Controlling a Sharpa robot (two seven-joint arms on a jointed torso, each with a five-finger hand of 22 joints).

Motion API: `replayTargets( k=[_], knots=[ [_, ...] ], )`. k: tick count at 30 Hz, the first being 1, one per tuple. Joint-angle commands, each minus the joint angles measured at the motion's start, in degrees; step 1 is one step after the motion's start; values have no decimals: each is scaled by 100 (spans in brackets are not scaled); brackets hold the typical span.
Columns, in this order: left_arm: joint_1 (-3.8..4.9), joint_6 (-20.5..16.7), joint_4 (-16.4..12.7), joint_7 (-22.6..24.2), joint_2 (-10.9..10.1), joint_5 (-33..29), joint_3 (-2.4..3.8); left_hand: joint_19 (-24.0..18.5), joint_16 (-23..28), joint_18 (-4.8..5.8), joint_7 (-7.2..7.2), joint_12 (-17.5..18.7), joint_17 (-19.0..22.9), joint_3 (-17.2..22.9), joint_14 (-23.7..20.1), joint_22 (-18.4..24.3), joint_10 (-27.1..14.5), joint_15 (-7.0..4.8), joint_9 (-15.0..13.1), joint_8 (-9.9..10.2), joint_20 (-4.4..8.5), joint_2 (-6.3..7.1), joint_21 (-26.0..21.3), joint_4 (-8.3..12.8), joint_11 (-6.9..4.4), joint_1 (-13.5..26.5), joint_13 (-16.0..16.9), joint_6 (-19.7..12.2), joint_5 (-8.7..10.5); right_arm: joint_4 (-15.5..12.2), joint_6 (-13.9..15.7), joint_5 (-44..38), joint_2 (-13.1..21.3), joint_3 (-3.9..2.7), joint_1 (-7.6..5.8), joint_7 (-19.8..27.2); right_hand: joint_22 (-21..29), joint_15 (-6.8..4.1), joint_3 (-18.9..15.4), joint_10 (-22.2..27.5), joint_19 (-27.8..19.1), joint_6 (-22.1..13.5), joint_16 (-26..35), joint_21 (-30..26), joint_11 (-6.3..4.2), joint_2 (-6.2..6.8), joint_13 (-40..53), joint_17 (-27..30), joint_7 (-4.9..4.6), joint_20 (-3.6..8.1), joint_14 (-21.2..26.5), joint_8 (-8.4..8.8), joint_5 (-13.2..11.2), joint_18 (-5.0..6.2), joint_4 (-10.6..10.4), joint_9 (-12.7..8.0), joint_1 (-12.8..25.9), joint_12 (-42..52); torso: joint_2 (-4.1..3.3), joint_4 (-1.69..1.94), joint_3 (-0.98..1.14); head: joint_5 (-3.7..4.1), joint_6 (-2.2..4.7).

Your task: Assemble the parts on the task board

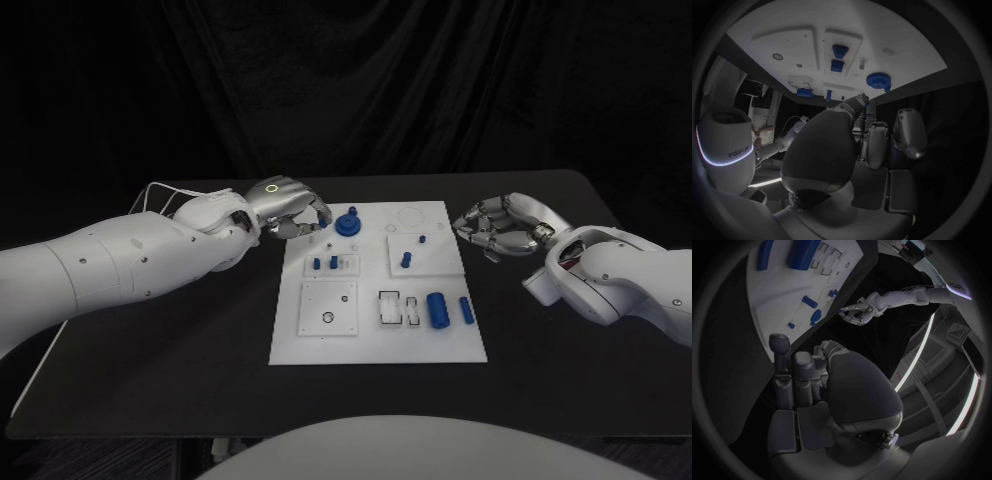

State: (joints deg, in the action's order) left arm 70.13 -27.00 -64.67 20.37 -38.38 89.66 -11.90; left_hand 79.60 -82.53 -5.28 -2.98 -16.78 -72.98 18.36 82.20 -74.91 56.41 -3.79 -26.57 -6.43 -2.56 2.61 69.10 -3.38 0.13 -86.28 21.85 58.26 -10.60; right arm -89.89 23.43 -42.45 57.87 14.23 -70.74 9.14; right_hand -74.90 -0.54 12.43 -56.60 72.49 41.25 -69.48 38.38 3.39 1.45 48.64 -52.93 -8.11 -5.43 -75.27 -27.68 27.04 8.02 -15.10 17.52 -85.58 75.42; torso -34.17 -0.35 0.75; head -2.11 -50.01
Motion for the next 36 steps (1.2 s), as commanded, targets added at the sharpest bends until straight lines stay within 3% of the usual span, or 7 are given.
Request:
replayTargets(
  k=[1,6,12,23,28,32,36],
  knots=[
    [15,-85,-8,-56,-30,-335,-7,47,15,38,-27,29,6,2,32,-661,4,5,3,5,10,5,16,2,19,52,-9,6,-37,-1,-76,-25,5,-2,12,-106,-254,-18,33,-26,39,-18,-20,-10,-12,-6,-4,5,20,7,-15,-24,16,106,11,-9,-53,-20,-3,24,5,0,1],
    [-10,28,83,-78,0,-389,-15,47,20,38,-33,36,16,4,29,-663,8,8,4,7,10,7,15,2,27,53,-16,7,-40,17,-101,-25,-6,-2,14,-111,-250,-18,35,-6,34,-18,-14,-28,-12,-4,-33,16,21,7,-11,-28,12,109,12,-10,-55,-31,-5,58,4,3,1],
    [-81,168,248,-93,126,-409,-18,43,30,37,-45,46,35,14,22,-661,28,15,6,14,8,4,3,8,38,45,-30,7,-44,33,-119,-25,-27,-2,18,-109,-250,-18,35,-6,34,-18,-14,-28,-12,-4,-33,16,21,7,-11,-28,12,109,12,-10,-55,-31,-16,67,-4,10,1],
    [-237,392,601,-107,442,-415,-18,26,59,33,-77,94,89,31,-3,-656,27,40,19,51,-2,10,-34,17,72,38,-72,-31,-36,30,-107,-25,-28,-2,19,-100,-249,-18,37,7,32,-19,-13,-36,-13,-4,-50,19,21,7,-9,-30,11,110,13,-11,-57,-39,-16,50,0,50,1],
    [-270,477,697,-117,542,-415,-18,17,68,30,-83,107,106,34,-11,-653,27,47,23,61,-6,6,-50,14,80,42,-83,-40,-27,34,-104,-25,-26,-2,19,-102,-249,-18,37,7,32,-19,-13,-36,-13,-4,-50,19,21,7,-9,-30,11,110,13,-11,-57,-39,-17,26,3,18,1],
    [-292,491,751,-111,601,-415,-18,13,74,29,-86,114,117,36,-17,-651,26,51,24,66,-8,5,-58,13,84,44,-90,-45,-19,35,-104,-25,-30,-2,19,-99,-249,-18,37,7,32,-19,-13,-36,-13,-4,-50,19,21,7,-9,-30,11,110,13,-11,-57,-39,-15,38,2,27,1],
    [-303,516,794,-112,642,-416,-17,12,72,29,-86,115,114,36,-16,-651,27,51,25,67,-9,5,-60,13,84,44,-90,-45,-18,38,-113,-25,-39,-2,19,-99,-249,-18,37,7,32,-19,-13,-36,-13,-4,-50,19,21,7,-9,-30,11,110,13,-11,-57,-39,-19,18,3,13,1]
  ],
)
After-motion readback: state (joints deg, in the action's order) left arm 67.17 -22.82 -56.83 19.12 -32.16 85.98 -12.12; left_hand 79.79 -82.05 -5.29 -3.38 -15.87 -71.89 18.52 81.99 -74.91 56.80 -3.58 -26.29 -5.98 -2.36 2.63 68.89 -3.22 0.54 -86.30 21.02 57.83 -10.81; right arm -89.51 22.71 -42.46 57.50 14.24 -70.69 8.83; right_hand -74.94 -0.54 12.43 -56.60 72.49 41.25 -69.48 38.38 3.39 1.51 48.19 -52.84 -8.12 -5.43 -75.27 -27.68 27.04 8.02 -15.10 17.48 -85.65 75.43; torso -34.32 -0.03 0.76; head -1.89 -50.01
